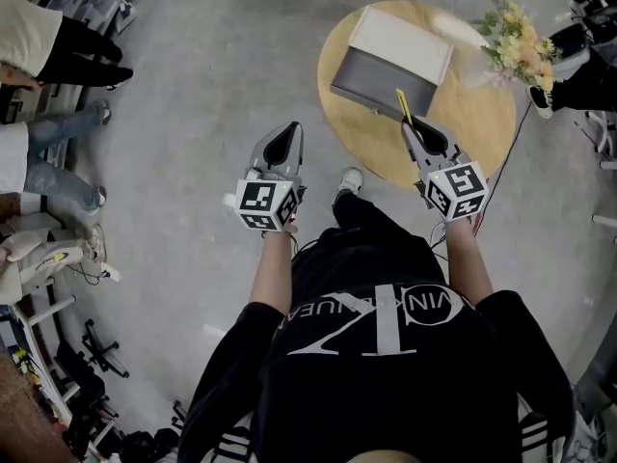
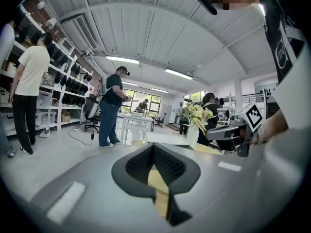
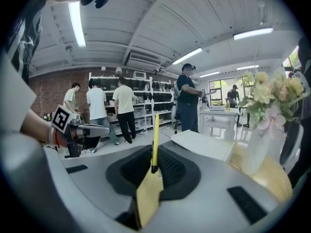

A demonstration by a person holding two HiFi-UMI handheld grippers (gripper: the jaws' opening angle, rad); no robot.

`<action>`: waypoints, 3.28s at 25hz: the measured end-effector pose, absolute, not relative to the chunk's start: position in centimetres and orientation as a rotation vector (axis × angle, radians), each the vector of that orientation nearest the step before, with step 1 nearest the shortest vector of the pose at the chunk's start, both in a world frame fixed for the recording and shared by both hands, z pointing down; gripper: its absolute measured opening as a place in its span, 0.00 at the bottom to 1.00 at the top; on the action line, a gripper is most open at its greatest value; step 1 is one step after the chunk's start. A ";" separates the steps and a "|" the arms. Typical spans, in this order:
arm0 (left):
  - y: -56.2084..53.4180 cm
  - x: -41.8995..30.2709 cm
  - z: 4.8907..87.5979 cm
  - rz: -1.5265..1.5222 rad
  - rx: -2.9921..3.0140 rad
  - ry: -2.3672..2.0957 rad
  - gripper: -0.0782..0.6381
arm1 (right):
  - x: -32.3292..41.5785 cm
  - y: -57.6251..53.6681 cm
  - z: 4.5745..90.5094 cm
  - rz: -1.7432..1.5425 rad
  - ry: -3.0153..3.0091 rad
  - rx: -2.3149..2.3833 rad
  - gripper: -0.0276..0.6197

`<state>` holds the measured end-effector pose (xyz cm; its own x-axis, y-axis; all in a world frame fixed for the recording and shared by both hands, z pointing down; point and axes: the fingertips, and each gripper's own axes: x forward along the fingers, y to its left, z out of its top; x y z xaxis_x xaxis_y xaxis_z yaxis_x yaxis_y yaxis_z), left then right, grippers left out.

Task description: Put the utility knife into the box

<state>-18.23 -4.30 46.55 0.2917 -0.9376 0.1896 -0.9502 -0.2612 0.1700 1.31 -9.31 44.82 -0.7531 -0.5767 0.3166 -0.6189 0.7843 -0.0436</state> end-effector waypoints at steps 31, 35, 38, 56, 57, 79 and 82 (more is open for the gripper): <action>-17.7 -17.6 51.4 0.177 2.302 -1.548 0.12 | -1.6 -19.7 56.6 0.317 -2.198 0.611 0.13; -18.3 -18.3 51.4 0.198 2.294 -1.548 0.12 | -2.4 -19.9 57.5 0.353 -2.160 0.568 0.13; -18.7 -18.7 51.6 0.213 2.286 -1.559 0.12 | -2.4 -20.4 58.4 0.382 -2.123 0.553 0.13; -21.0 -19.3 51.0 0.243 2.339 -1.460 0.12 | -3.7 -20.1 60.1 0.421 -2.033 0.494 0.13; -21.4 -19.3 50.9 0.242 2.347 -1.449 0.12 | -3.8 -20.3 60.1 0.408 -2.028 0.489 0.13; -26.0 -18.2 51.1 0.265 2.438 -1.226 0.12 | -4.1 -22.0 59.9 0.417 -2.009 0.586 0.13; -26.3 -17.7 51.0 0.262 2.455 -1.198 0.12 | -3.6 -22.4 59.1 0.435 -2.023 0.658 0.13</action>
